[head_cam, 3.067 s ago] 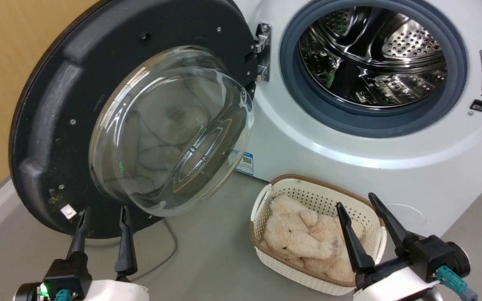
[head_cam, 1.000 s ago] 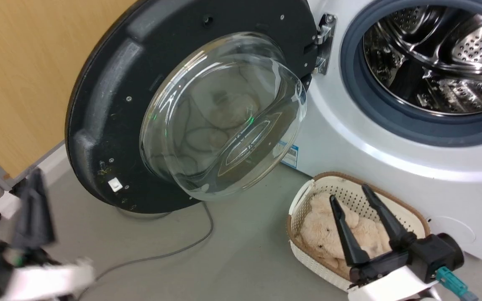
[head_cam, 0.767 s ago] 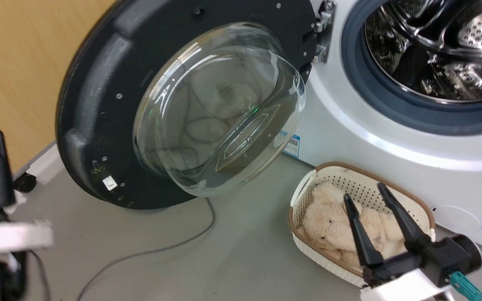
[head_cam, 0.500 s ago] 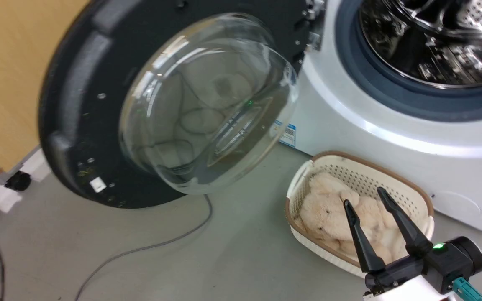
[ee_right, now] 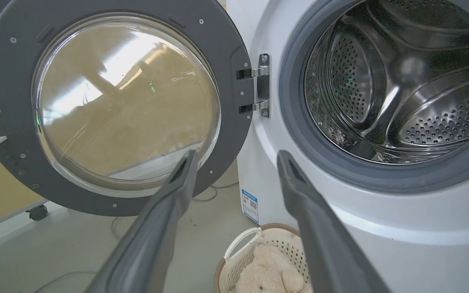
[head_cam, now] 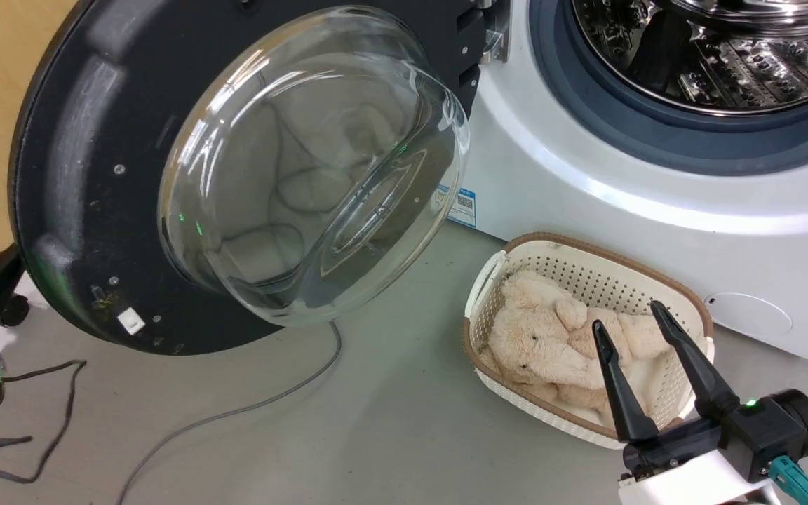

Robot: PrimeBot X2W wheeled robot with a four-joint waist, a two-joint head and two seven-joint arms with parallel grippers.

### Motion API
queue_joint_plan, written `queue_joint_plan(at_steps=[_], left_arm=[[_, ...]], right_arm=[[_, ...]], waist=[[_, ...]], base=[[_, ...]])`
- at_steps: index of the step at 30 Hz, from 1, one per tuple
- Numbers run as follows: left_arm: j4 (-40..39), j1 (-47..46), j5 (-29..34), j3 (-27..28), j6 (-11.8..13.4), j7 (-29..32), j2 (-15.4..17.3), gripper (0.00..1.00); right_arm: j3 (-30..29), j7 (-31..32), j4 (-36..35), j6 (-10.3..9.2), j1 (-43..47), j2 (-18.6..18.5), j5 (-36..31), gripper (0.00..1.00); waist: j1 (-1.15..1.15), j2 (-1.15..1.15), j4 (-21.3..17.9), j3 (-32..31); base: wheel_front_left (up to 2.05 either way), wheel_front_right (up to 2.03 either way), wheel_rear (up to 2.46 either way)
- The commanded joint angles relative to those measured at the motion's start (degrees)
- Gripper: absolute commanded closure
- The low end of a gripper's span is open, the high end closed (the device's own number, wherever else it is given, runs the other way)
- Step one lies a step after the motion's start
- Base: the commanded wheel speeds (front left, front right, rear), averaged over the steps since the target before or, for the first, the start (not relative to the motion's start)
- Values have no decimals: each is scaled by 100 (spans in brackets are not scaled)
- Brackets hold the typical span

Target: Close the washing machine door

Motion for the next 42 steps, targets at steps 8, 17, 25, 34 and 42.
queue_joint_plan(at_steps=[8, 17, 25, 34, 42], left_arm=[[-492, 348, -651, 47, -26, 1121, -185, 100], [-1535, 1085, -778, -378, 286, 2014, -487, 100], [-3280, 2201, -803, -795, 724, 2348, -1013, 100], [-4751, 3119, -881, -1247, 1067, 2357, -1713, 100], [-4955, 3302, -793, -1564, 847, 2025, -2160, 100]], right_arm=[[-51, -26, 41, 5, -32, 75, -19, 0], [-115, -26, 82, 5, 111, 225, 66, 0], [-184, -26, 65, 5, 213, 310, 96, 0], [-197, -26, 43, 5, 271, 351, 83, 0], [-188, -26, -57, 5, 191, 361, 23, 0]], waist=[[0, 0, -9, -180], [0, 0, -109, -522], [0, 0, -427, -715], [0, 0, -1118, -743], [0, 0, -2011, -576]], base=[[0, 0, 0], [0, 0, 0], [0, 0, 0], [0, 0, 0], [0, 0, 0]])
